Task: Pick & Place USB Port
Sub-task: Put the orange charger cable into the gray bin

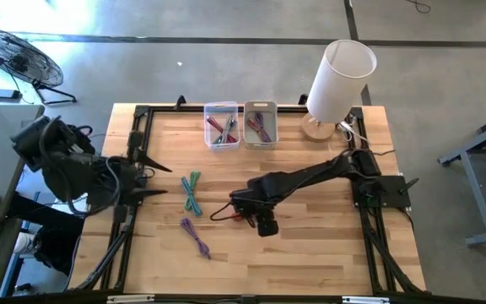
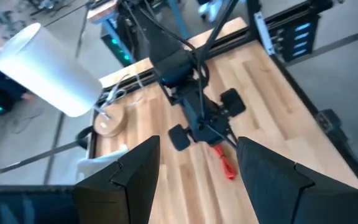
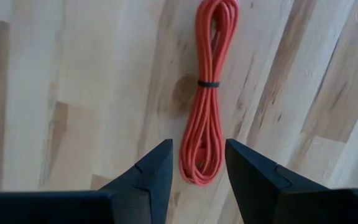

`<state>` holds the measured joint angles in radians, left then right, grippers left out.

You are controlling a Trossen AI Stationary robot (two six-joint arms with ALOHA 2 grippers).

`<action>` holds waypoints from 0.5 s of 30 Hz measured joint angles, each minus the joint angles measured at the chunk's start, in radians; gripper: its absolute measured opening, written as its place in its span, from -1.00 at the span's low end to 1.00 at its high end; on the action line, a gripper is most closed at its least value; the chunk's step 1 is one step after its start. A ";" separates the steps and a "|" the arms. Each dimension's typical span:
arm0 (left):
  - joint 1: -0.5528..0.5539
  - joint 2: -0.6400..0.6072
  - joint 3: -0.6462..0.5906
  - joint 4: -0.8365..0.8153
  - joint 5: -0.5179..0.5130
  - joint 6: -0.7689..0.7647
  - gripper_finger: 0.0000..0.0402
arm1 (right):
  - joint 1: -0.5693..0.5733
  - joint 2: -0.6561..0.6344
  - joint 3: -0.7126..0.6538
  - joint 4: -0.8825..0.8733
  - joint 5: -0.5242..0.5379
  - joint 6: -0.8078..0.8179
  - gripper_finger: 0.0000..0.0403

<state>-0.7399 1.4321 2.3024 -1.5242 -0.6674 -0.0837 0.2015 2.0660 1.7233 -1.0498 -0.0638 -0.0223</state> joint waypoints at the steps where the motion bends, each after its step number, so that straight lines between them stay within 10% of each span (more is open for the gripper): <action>1: 0.000 0.001 0.000 0.001 -0.015 0.000 0.04 | -0.002 0.007 0.000 0.001 -0.004 0.000 -0.31; 15: 0.000 0.001 0.000 0.002 -0.075 -0.026 0.04 | -0.006 0.064 -0.004 0.079 -0.023 -0.006 -0.31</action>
<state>-0.7399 1.4334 2.3024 -1.5221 -0.7419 -0.1101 0.1955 2.1300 1.7195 -0.9707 -0.0868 -0.0284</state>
